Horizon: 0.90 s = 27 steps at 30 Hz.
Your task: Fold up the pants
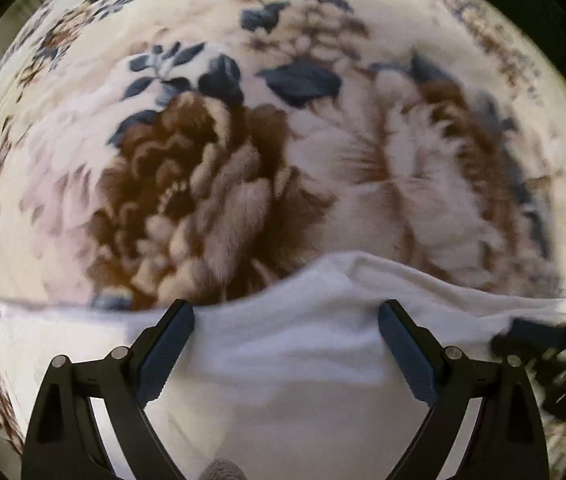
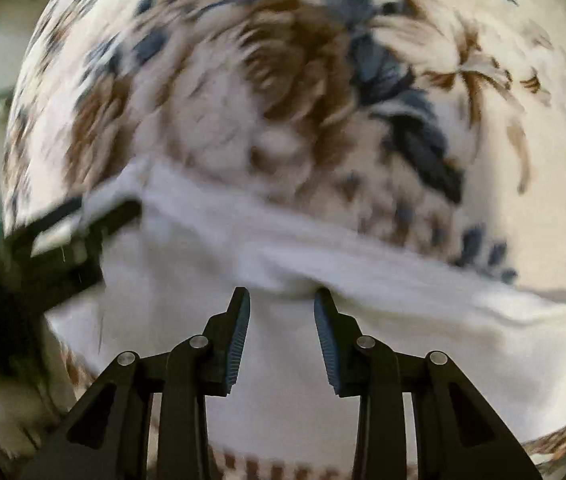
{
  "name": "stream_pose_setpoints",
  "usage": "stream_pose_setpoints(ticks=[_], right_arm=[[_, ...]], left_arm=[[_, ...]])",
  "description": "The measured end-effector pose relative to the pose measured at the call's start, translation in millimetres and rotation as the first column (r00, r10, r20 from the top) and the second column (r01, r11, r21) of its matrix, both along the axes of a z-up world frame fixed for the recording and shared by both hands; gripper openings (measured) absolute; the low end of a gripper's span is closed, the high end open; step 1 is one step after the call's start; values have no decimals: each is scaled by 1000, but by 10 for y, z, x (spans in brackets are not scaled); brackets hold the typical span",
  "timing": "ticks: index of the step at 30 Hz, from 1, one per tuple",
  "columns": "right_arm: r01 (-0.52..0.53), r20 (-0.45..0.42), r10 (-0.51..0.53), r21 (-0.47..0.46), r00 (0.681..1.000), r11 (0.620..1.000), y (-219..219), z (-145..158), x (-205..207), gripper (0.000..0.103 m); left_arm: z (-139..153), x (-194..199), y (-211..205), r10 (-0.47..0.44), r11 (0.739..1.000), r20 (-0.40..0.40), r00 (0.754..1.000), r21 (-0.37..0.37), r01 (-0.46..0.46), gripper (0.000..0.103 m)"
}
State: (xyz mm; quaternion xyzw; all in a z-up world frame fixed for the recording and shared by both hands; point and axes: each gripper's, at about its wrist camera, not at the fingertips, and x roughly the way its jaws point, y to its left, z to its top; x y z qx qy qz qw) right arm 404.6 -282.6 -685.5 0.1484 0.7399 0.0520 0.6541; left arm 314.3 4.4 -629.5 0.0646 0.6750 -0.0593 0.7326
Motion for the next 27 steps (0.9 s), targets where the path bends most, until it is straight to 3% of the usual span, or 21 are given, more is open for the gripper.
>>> stream_pose_setpoints(ticks=[2,6,9,11,13,15,16,17,19,20,21,24,26,27], right_arm=[[58,24,-58,-22,998,998,-74,-62,65,31],[46,38,-45,-45,998,998,-30,-121,69,31],[91,36,-91,4,995,996,-154,-115,50,31],[158,60,-161,48,985,986,-342,17,-1,31],[227,113,-234,78,966,971,-578,213,-114,34],[337,187,-357,130,915,932,-966,450,-366,52],[379,203,-400,137,894,915,-1092,502,-480,69],[464,221,-484,138,847,875,-1371,592,-743,72],[574,226,-583,110,780,811,-1783,672,-1169,72],[659,220,-662,94,717,746,-2111,687,-1533,72],[708,217,-707,85,674,701,-2264,714,-1794,72],[847,183,-846,95,501,523,-2976,581,-2638,72],[892,184,-891,110,415,438,-3387,467,-3094,72],[902,185,-901,111,393,417,-3545,401,-3249,72]], left_arm=[[-127,47,-91,4,1000,-4,1000,6,-4,103],[-221,59,-109,26,1000,-4,1000,-2,-26,103],[-296,147,-205,36,999,-13,999,8,-36,103],[-220,133,-266,53,999,-18,998,-1,-53,103],[-1,411,-130,73,997,-17,997,-30,-73,103],[276,454,-71,79,995,-8,997,-66,-79,103],[408,391,-111,79,993,-4,997,-86,-79,103],[523,315,-185,73,992,-4,997,-104,-73,103],[641,187,-371,51,991,-22,998,-127,-53,103],[654,100,-481,40,990,-35,999,-134,-44,103],[653,-11,-621,25,989,-53,998,-142,-32,103],[404,-297,-1001,-1,983,-171,985,-182,-31,103],[268,-513,-1247,-16,982,-236,972,-184,-28,103],[178,-624,-1368,-28,985,-258,966,-172,-17,103]])
